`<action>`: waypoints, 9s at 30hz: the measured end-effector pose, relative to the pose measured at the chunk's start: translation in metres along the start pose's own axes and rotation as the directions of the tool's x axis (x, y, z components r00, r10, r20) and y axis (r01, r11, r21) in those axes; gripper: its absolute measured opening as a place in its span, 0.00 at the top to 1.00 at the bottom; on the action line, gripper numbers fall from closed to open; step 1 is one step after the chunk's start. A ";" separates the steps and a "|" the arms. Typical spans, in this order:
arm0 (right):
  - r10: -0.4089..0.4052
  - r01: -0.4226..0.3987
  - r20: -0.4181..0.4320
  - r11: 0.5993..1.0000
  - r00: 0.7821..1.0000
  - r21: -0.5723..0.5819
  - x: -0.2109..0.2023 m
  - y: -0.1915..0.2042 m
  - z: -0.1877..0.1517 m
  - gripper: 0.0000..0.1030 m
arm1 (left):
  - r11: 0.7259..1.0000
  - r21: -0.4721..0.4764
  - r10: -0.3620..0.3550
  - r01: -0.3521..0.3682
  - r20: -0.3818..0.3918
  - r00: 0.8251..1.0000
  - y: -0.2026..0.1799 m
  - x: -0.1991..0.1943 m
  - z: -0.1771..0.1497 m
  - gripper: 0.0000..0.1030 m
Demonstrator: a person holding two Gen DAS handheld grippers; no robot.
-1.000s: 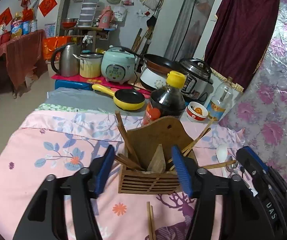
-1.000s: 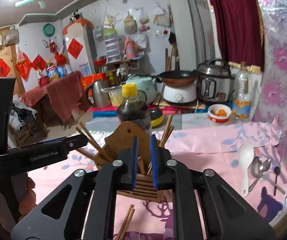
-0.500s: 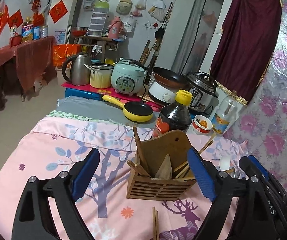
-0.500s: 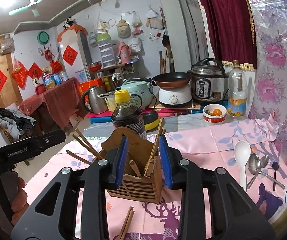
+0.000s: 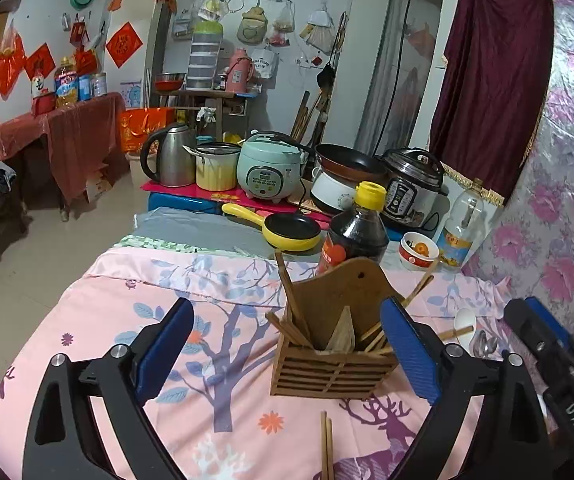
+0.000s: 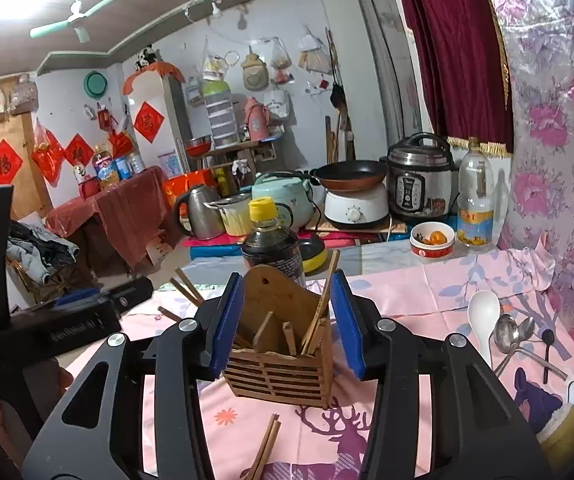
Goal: Organize utensils
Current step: 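Move both tools back down toward the last chopsticks on the sheet, then close the left tool on one chopstick while the right tool closes on the other, then lift the left tool's chopstick over the holder while the right tool carries its own, then lower both chopsticks into the holder and open both tools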
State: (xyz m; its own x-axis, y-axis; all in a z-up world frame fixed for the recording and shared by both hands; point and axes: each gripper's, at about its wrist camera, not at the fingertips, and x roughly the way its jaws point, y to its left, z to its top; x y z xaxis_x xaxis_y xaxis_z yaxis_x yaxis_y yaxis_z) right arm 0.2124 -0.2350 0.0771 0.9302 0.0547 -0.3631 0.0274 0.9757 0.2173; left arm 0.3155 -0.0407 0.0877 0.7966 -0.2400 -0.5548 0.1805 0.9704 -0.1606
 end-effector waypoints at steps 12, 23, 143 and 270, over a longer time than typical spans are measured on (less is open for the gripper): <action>-0.008 0.008 0.024 1.000 1.000 0.028 -0.051 -0.001 -0.015 0.26 | 0.990 0.088 0.103 -0.110 0.083 0.991 -0.015 -0.043 -0.044 0.06; 0.002 -0.002 -0.123 1.000 0.992 -0.001 -0.050 -0.016 -0.110 0.11 | 0.971 0.169 0.193 -0.167 -0.151 0.970 0.035 -0.002 -0.151 0.06; -0.012 -0.093 -0.589 0.985 0.808 -0.148 0.008 -0.004 -0.212 0.88 | 0.968 0.184 -0.066 0.172 -0.474 0.878 0.031 0.024 -0.214 0.86; 0.029 -0.009 0.271 0.997 0.962 -0.075 -0.050 0.030 0.022 0.94 | 0.982 0.149 -0.144 0.115 0.206 0.968 -0.033 -0.061 0.022 0.94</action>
State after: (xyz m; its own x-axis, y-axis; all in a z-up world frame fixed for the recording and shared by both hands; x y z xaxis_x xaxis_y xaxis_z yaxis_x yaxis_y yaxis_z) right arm 0.1750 -0.2134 0.1221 0.9950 0.0240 -0.0974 -0.0090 0.9884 0.1518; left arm 0.2734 -0.0578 0.1450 0.8638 -0.3667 -0.3456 0.3548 0.9296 -0.0994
